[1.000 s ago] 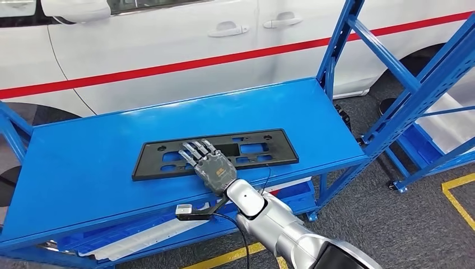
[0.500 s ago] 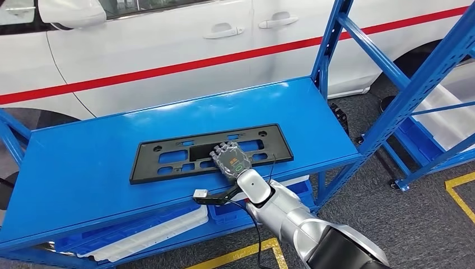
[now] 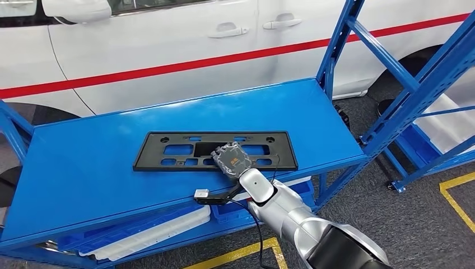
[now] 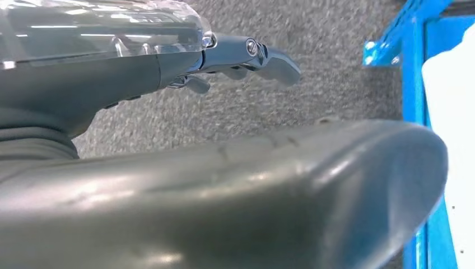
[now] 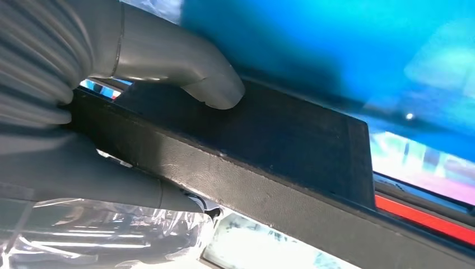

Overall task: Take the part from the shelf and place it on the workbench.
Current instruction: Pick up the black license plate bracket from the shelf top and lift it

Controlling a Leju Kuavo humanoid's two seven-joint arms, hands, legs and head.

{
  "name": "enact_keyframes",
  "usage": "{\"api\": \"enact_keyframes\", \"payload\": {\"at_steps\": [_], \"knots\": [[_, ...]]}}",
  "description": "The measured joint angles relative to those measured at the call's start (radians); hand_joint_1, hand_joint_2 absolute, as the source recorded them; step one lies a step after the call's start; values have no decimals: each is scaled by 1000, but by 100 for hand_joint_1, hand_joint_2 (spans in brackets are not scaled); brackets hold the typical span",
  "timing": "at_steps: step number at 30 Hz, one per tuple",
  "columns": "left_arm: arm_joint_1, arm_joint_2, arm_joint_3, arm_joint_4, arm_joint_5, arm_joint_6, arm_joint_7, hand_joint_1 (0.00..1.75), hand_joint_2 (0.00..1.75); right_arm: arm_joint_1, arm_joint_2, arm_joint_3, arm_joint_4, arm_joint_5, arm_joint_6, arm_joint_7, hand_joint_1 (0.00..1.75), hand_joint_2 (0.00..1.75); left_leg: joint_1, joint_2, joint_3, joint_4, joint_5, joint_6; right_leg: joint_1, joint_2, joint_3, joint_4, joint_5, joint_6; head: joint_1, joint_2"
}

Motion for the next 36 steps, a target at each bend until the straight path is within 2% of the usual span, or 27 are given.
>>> {"api": "enact_keyframes", "payload": {"at_steps": [2,3,4,5,6,7,9,10,12,14,15,17,18,19,20,21,23,24,25,28,30,31,33,34,35,36], "knots": [[0,1,0,0,0,0,-1,0,0,2,0,-3,1,0,0,0,175,175,-2,0,-2,0,0,6,-2,-1,-65,139,-66,4,0,0],[0,2,0,0,0,0,-1,0,0,3,0,-5,1,0,-1,-1,175,175,-3,1,-3,0,0,6,-3,-1,-94,199,-85,4,0,0],[0,2,0,0,0,0,-1,0,0,4,-1,-6,2,0,-2,-1,175,175,-4,0,-2,0,0,6,-3,-1,-107,225,-84,4,0,0],[0,2,1,0,0,0,-1,0,0,4,-1,-7,2,-1,-2,-1,175,175,-4,-1,-1,1,-1,6,-3,-1,-101,210,-64,2,0,0],[0,2,1,0,0,0,-1,0,0,3,-1,-8,2,-1,-2,-1,175,175,-5,-2,2,1,-1,6,-2,-1,-75,153,-27,-2,0,0],[0,2,1,0,0,0,-1,0,0,2,-1,-8,2,-1,-3,-1,175,175,-5,-3,4,1,-3,4,0,-1,-39,75,11,-9,0,0],[0,1,1,0,0,-1,-1,0,0,0,0,-9,2,-1,-3,-1,175,175,-10,-4,4,3,-6,-2,4,-1,17,-48,55,-19,0,0],[0,1,1,0,0,-1,-1,0,0,0,0,-10,2,-1,-3,-1,175,175,-11,-4,2,4,-6,-6,7,-1,26,-71,57,-21,0,0],[0,1,1,0,0,-1,-1,0,0,-2,1,-10,2,-1,-4,-1,175,175,-11,-4,1,2,-7,-16,6,0,27,-77,57,-24,0,0],[0,3,1,0,0,-1,-2,0,0,-3,1,-10,2,-1,-5,-1,175,175,-11,-4,-6,23,-26,-25,0,-2,32,-87,62,-33,0,0],[0,4,1,0,0,-1,-2,0,0,-3,2,-10,2,-1,-5,-1,175,175,-10,-3,-21,60,-50,-29,-3,-4,35,-92,64,-38,0,0],[0,4,1,0,0,-1,-2,0,0,-2,2,-10,2,-1,-5,-1,175,175,-7,-3,-80,190,-116,-36,-3,-6,35,-93,64,-41,0,0],[1,4,1,0,-1,-1,-2,0,0,0,2,-10,2,-1,-5,-1,175,175,-5,-3,-110,254,-139,-40,-3,-6,35,-92,64,-42,0,0],[2,5,1,0,-1,-1,-2,0,0,1,2,-10,3,-1,-5,-2,175,175,-3,-3,-128,293,-147,-43,-3,-6,35,-92,63,-42,0,0],[2,5,2,0,-1,-1,-2,0,44,2,2,-10,3,-1,-5,-2,175,175,-1,-2,-127,290,-132,-46,-3,-6,35,-90,62,-41,0,0],[2,6,2,0,0,-1,-2,0,87,2,2,-10,3,-1,-5,-2,175,175,2,-2,-106,245,-100,-48,-4,-5,36,-88,61,-39,0,0],[1,7,2,0,0,2,-1,0,175,1,1,-12,3,-6,-8,-9,175,175,5,-2,-38,101,-33,-50,-4,-2,35,-80,56,-31,0,0],[1,7,3,0,1,4,0,0,175,1,1,-15,3,-12,-12,-17,175,175,5,-2,-14,48,-16,-46,-3,0,33,-76,54,-26,0,0],[1,7,5,0,4,9,1,0,175,1,1,-20,3,-24,-20,-32,175,175,4,-3,-2,20,-12,-42,-1,1,30,-73,53,-21,0,0],[2,7,14,0,13,23,3,0,175,6,1,-44,-6,-87,-62,-103,175,175,1,-4,-3,13,-12,-21,-2,3,25,-70,53,-7,0,0],[1,8,21,0,19,24,6,0,175,11,0,-72,-30,-173,-90,-187,175,175,4,-2,-1,8,-7,-8,-4,2,9,-32,24,2,0,0],[0,8,25,0,23,19,6,0,175,16,-1,-90,-52,-238,-96,-247,175,175,4,-1,-1,6,-5,-3,-5,1,-14,18,-5,5,0,0],[-1,10,36,0,44,-10,3,0,175,37,-10,-128,-119,-420,-67,-405,175,175,3,1,-1,6,-6,2,-5,0,-79,155,-66,10,0,0],[-2,12,45,0,60,-36,0,0,175,54,-21,-147,-174,-549,-25,-505,175,175,2,1,1,7,-6,3,-5,0,-104,209,-82,11,0,0],[-3,13,54,0,74,-67,-6,0,175,79,-33,-166,-243,-699,42,-601,175,175,2,0,4,7,-8,4,-5,0,-114,229,-79,10,0,0],[-2,14,63,0,81,-100,-19,0,175,113,-44,-193,-349,-896,153,-682,175,175,2,-1,8,7,-9,4,-5,0,-103,207,-58,8,0,0]]}}
